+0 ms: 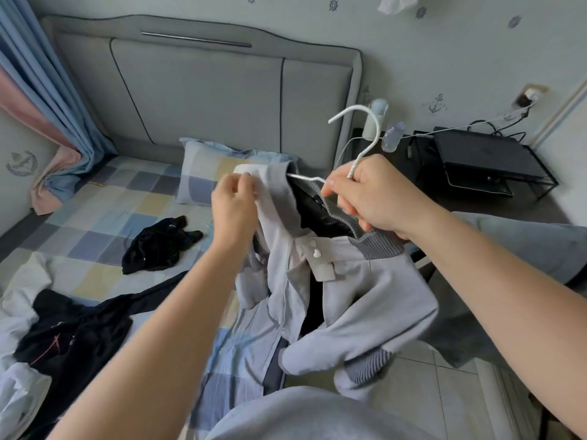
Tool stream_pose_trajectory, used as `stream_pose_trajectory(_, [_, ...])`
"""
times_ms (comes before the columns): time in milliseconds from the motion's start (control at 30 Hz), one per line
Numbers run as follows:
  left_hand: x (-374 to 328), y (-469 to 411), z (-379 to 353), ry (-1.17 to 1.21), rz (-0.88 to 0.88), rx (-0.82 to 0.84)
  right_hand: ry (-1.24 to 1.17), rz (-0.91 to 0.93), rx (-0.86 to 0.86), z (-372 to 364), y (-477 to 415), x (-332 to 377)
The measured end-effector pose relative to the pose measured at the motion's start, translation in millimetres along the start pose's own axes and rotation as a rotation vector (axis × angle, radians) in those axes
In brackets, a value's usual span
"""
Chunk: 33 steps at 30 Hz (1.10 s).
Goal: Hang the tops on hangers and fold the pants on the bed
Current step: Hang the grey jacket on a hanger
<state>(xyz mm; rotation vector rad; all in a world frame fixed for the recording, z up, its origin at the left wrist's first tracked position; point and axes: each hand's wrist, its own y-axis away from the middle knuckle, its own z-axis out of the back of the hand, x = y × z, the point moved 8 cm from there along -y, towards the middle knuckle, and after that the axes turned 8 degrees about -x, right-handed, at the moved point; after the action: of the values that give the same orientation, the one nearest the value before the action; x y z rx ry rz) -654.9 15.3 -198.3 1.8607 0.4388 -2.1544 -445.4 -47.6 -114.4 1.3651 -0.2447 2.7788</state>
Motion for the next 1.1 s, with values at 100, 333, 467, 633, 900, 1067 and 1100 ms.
stream_pose_trajectory(100, [-0.6,0.5,-9.3,-0.076,0.029,0.175,-0.043,-0.027,-0.053,-1.7,1.0,-4.7])
stream_pose_trajectory(333, [12.7,22.4,-26.3,-0.306,-0.071,0.079,-0.055,-0.008,-0.042,-9.4,3.1,6.5])
stream_pose_trajectory(467, [-9.9,7.6,-2.1,-0.241,-0.154,-0.076,0.05,0.005,0.016,-5.1,3.3,1.8])
stream_pose_trajectory(633, [-57.1,-5.9,5.6,-0.271,-0.314,-0.049,0.261,-0.011,0.237,-35.4,12.3,-10.0])
stream_pose_trajectory(900, [-69.0,-5.4,-10.6,-0.561,-0.475,0.208,0.413,0.087,0.222,-23.7,4.7,24.3])
stream_pose_trajectory(1067, [-66.6,-0.4,-0.5,-0.548,-0.493,0.274,0.384,0.0,0.195,-21.0,-7.5,6.7])
stream_pose_trajectory(1100, [-64.9,-1.8,6.6,-0.524,-0.474,0.242,0.364,-0.011,0.177,-18.6,-7.9,2.6])
